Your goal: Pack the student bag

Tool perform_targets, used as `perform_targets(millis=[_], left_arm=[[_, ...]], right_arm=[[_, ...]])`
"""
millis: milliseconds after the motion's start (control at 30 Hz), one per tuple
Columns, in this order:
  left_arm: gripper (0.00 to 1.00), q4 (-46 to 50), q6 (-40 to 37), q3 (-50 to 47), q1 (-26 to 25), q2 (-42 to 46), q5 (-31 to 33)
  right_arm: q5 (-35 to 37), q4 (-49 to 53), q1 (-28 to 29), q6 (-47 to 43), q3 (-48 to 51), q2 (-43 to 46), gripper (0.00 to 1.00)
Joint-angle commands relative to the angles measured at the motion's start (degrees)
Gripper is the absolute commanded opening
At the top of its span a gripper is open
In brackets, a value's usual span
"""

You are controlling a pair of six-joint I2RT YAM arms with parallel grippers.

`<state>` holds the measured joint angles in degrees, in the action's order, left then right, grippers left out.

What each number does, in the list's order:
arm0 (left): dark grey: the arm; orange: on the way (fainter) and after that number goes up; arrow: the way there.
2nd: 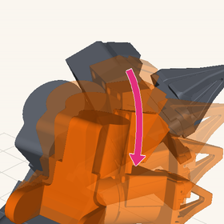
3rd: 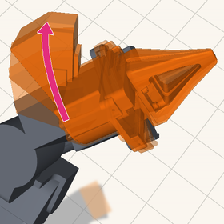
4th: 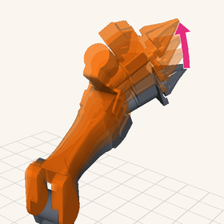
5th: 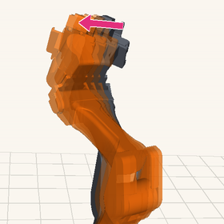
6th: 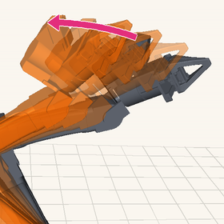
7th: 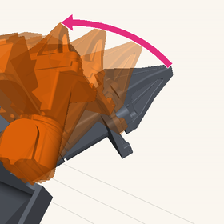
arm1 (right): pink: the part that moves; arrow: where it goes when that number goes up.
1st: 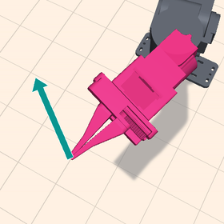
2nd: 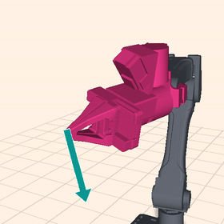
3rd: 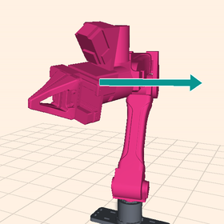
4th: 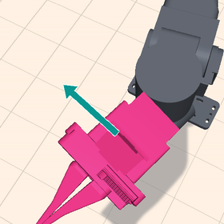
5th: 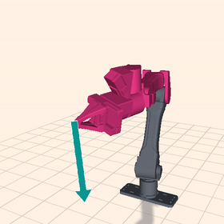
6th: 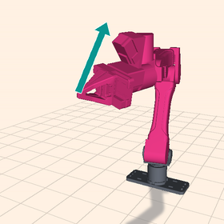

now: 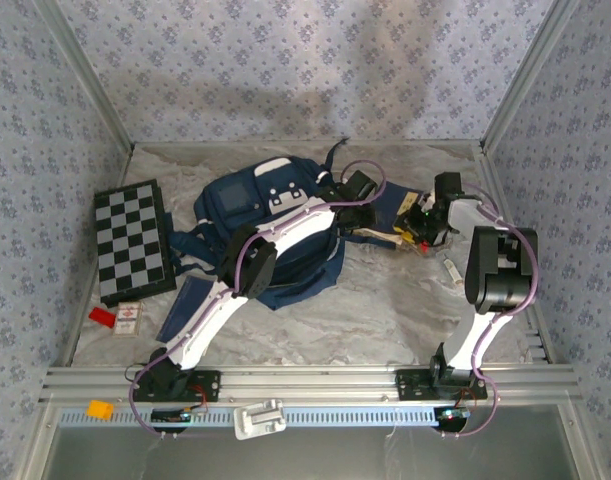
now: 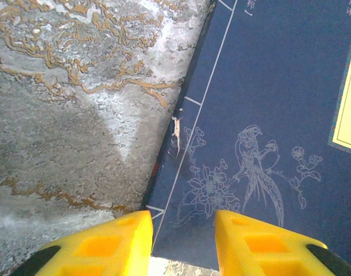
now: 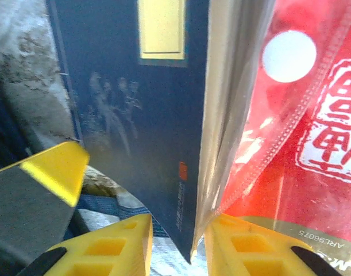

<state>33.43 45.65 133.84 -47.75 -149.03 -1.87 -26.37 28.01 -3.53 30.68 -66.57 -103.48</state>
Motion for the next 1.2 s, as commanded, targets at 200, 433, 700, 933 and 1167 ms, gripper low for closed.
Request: perform_targets(millis=[200,433,700,933,1167], left_arm=[[0.35,8.6,-0.8,0.0,-0.8,-0.6,1.3],[0.35,10.9,-0.7,-0.6,-0.2,0.1,4.0],[0.35,13.2,0.1,-1.2,0.6,0.6,7.2],[0.35,12.4,0.7,-5.2,2.7,3.2,7.3],[0.35,7.9,0.3,-6.4,2.4,3.0,0.6]], right_arm=[[9.5,6.2,-0.5,-4.2,-5.3,-1.1,0.32],[20.8,12.8,0.4,-4.1,-7.2,-0.6,0.45],[10.3,11.4,4.3,-3.9,-12.5,-4.2,0.47],[5.8,9.0,4.7,-1.8,-16.6,-9.6,0.51],[8.9,9.7,5.3,-0.6,-16.6,-12.4,0.55]])
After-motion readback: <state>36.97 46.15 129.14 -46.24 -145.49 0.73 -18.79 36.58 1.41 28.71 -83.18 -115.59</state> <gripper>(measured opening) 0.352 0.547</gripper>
